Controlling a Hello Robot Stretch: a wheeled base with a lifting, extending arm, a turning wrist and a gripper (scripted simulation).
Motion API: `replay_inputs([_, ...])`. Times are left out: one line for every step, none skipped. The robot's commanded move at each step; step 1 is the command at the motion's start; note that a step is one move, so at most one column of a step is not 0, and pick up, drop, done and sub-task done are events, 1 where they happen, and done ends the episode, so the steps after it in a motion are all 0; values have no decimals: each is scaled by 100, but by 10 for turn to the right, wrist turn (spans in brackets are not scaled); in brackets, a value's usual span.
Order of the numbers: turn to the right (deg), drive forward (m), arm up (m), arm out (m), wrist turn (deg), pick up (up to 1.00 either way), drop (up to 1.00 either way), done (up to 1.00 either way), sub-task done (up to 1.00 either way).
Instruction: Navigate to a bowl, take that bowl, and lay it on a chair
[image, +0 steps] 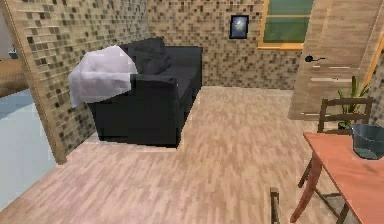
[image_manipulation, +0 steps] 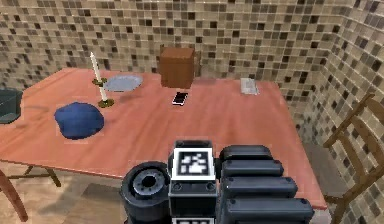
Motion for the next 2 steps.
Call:
replay_inputs([0,0,0,36,0,0,0,0,0])
replay_inputs([0,0,0,0,390,0,0,0,0])
